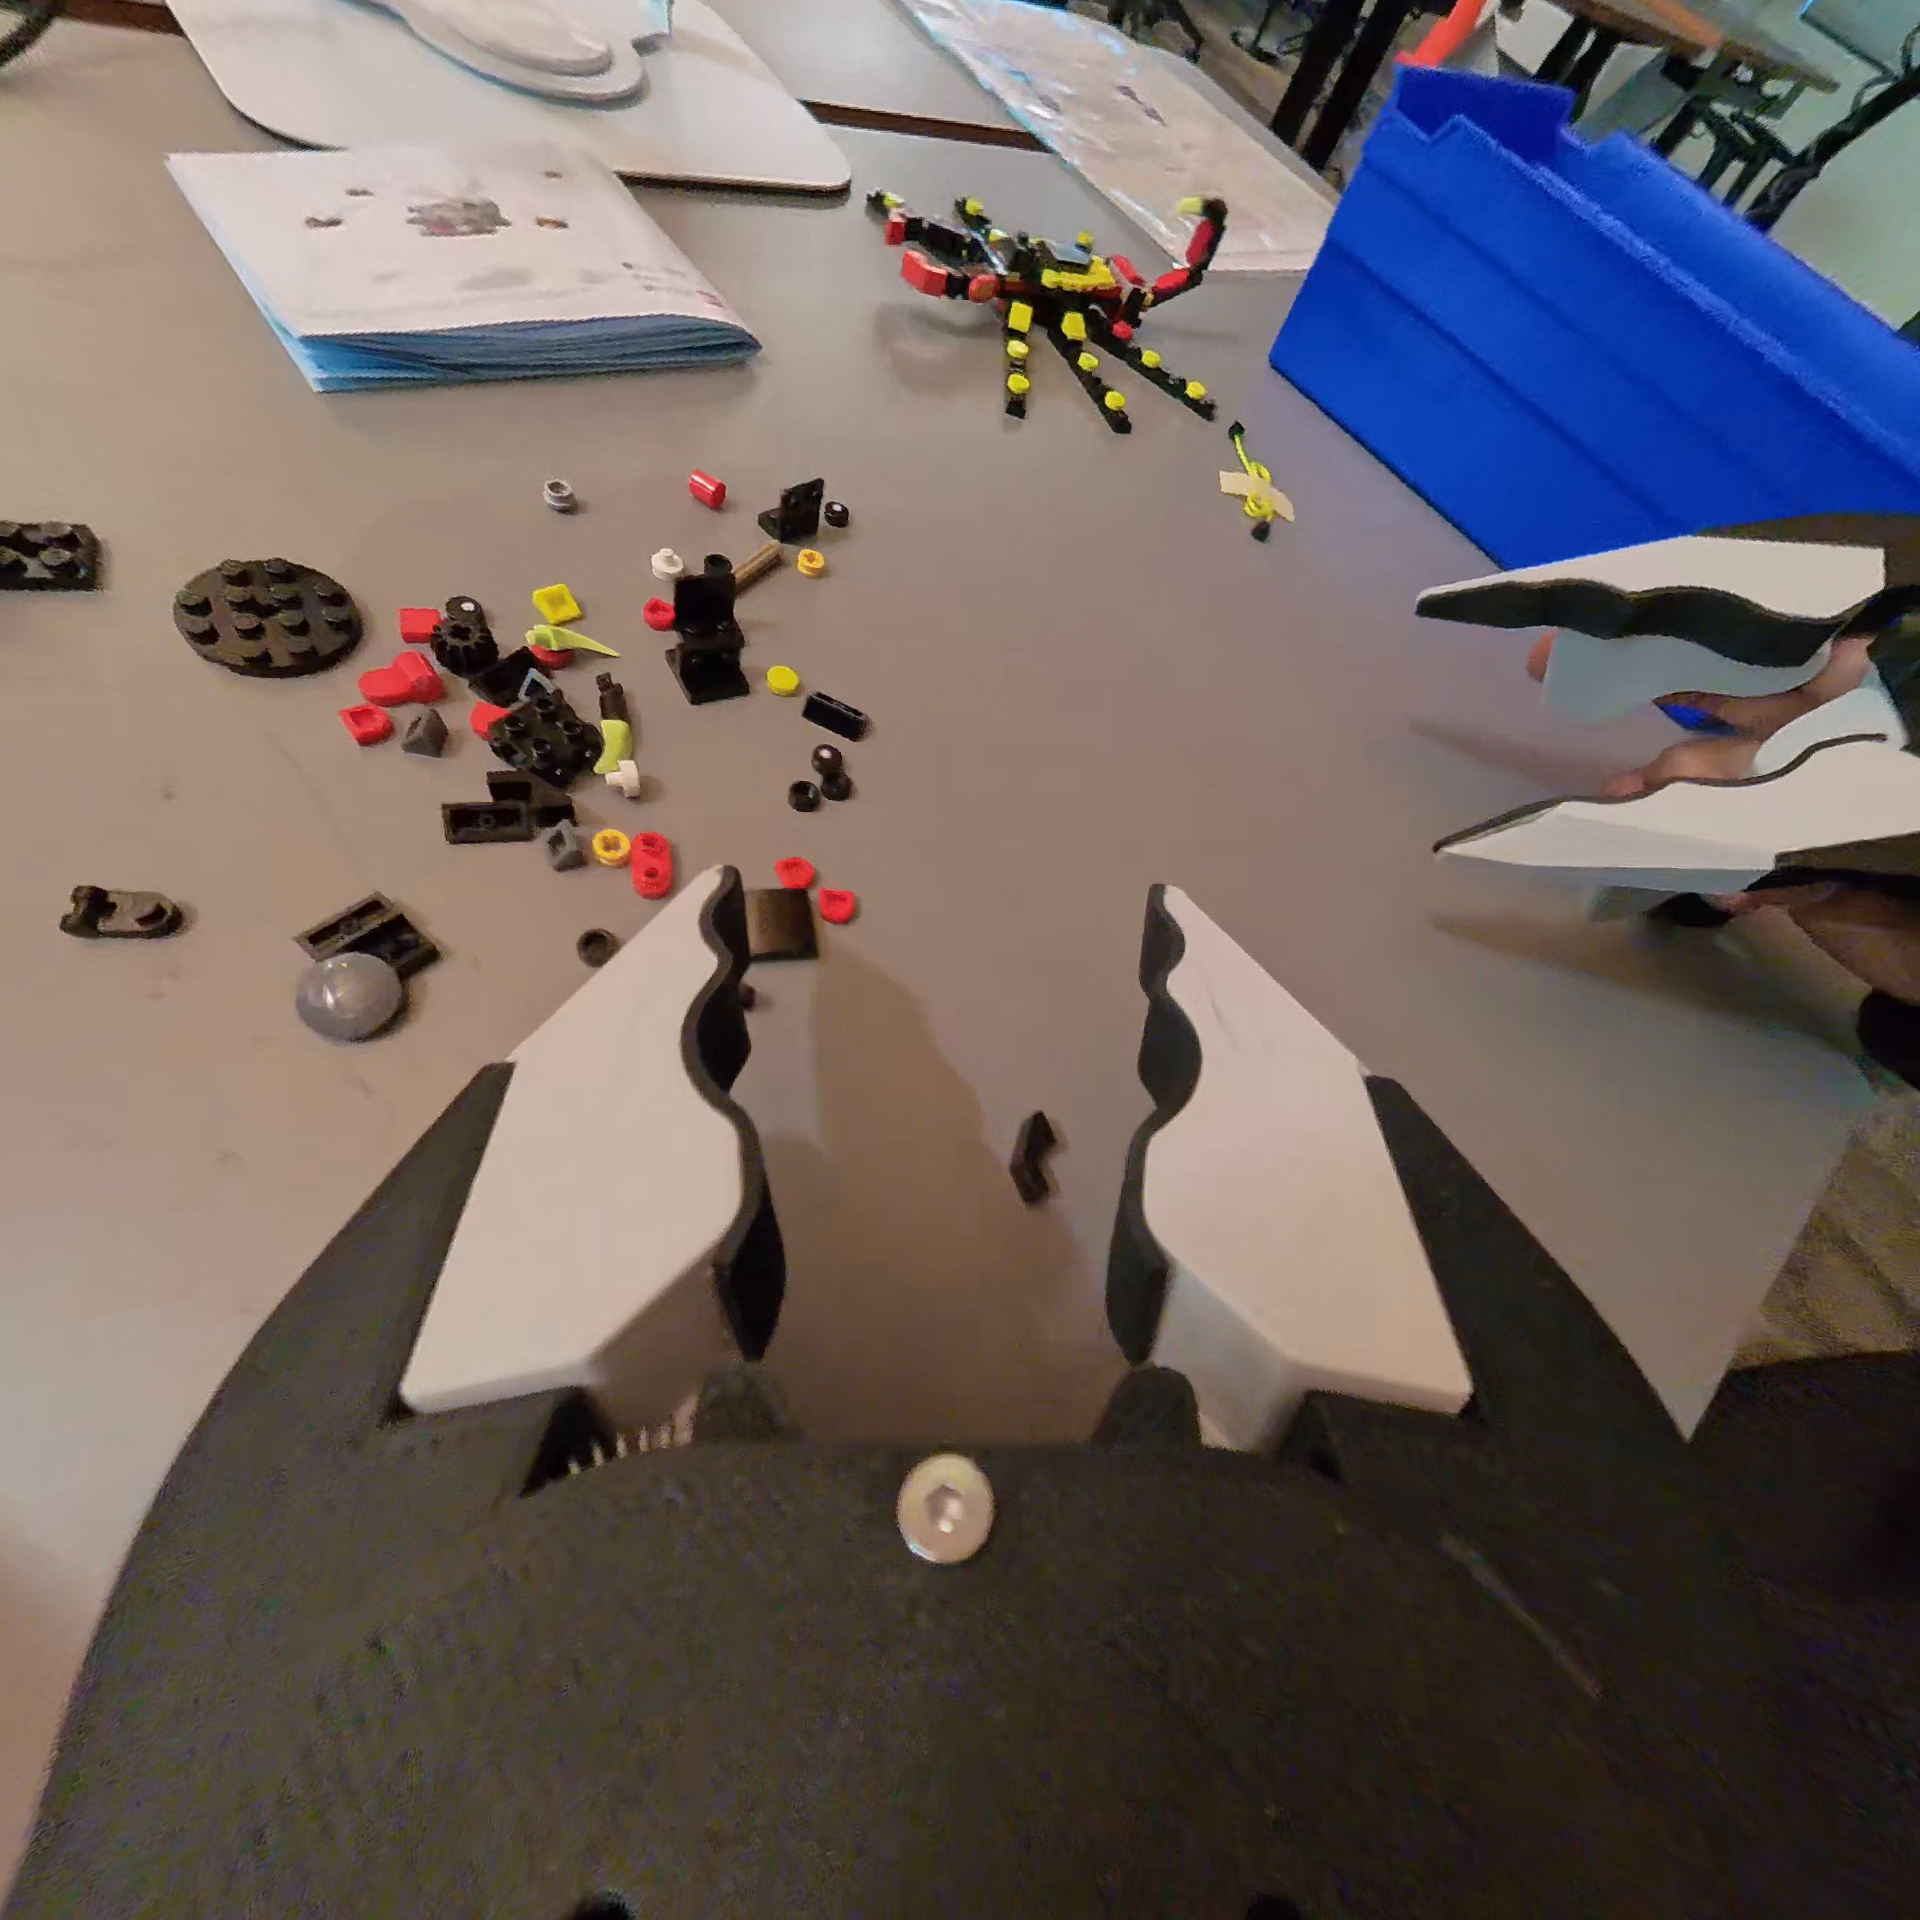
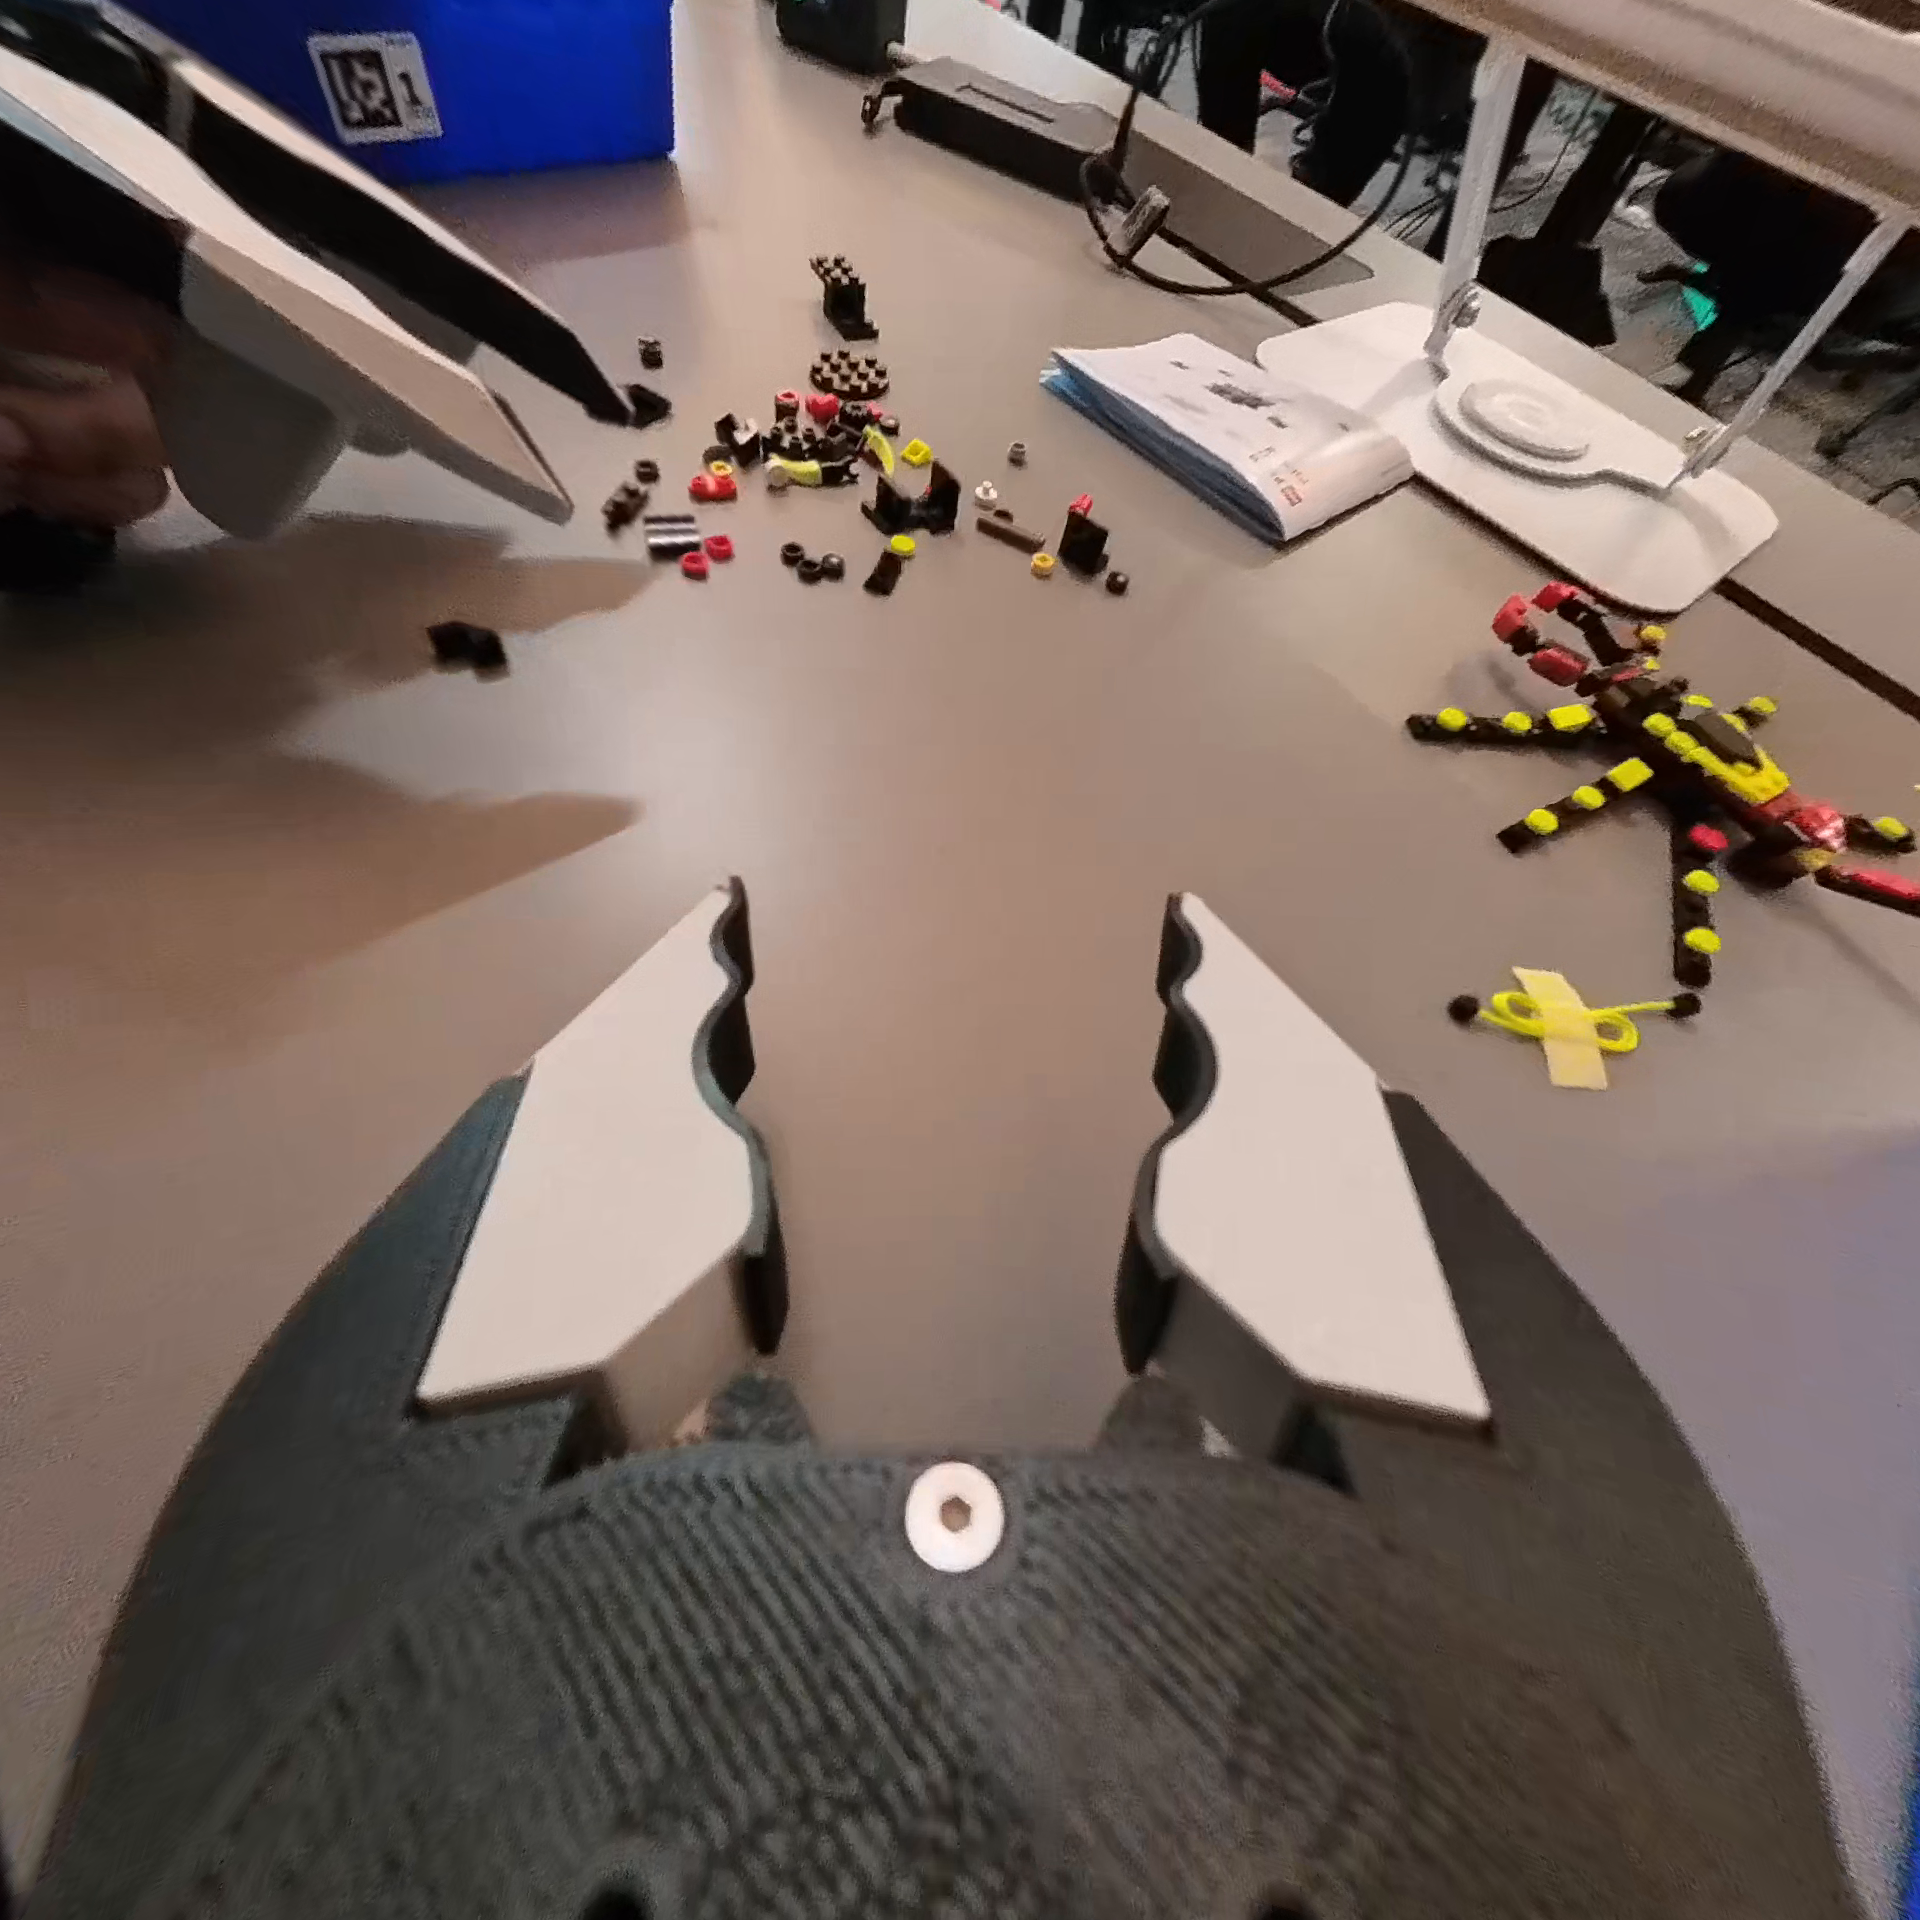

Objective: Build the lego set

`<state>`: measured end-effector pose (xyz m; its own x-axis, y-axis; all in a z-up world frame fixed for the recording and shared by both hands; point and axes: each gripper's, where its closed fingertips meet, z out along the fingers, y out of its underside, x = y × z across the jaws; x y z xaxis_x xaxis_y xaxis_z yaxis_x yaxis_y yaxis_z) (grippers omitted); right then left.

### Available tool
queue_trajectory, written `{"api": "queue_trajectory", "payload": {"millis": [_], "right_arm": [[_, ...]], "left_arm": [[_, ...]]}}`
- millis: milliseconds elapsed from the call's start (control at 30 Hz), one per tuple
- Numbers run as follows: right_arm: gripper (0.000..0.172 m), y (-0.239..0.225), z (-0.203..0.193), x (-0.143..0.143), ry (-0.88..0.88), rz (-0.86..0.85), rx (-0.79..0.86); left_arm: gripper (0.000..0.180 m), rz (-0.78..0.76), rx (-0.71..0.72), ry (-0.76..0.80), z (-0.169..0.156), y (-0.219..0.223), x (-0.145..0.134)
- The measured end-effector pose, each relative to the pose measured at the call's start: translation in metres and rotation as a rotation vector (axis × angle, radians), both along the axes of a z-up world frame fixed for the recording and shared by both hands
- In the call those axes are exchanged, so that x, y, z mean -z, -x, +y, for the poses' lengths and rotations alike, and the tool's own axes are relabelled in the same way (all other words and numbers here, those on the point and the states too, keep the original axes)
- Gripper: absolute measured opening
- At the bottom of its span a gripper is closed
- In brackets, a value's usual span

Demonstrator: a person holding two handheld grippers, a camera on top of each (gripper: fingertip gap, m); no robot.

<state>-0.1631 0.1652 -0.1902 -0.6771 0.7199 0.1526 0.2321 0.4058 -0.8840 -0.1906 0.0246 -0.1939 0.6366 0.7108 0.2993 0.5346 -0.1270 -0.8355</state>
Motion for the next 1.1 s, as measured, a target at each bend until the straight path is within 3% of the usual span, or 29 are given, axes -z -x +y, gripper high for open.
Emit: {"api": "queue_trajectory", "payload": {"millis": [267,433,600,767,833,967,1100], "right_arm": [[0.081,0.011,-0.006,0.012,-0.062,-0.044,-0.057],[0.079,0.0,-0.007,-0.008,0.014,-0.057,-0.044],[0.079,-0.047,0.003,-0.034,0.018,-0.04,-0.052],[0.071,-0.087,0.027,-0.034,-0.034,0.048,-0.048],[0.073,-0.089,0.03,-0.041,-0.01,0.046,-0.061],[0.072,-0.091,0.029,-0.061,0.129,0.049,-0.086],[0.073,-0.093,0.039,-0.055,0.142,0.007,-0.076]], "left_arm": [[0.072,0.044,0.0,0.0,0.006,0.025,-0.007],[0.071,0.086,0.022,0.045,0.014,0.02,-0.007],[0.074,0.143,-0.044,0.161,0.002,0.033,-0.011],[0.07,0.305,-0.034,0.388,0.017,0.09,-0.032],[0.069,0.29,0.004,0.438,0.037,0.124,-0.034],[0.077,0.12,0.098,0.503,0.071,0.179,-0.006],[0.066,0.072,0.142,0.628,0.073,0.204,0.02]]}}
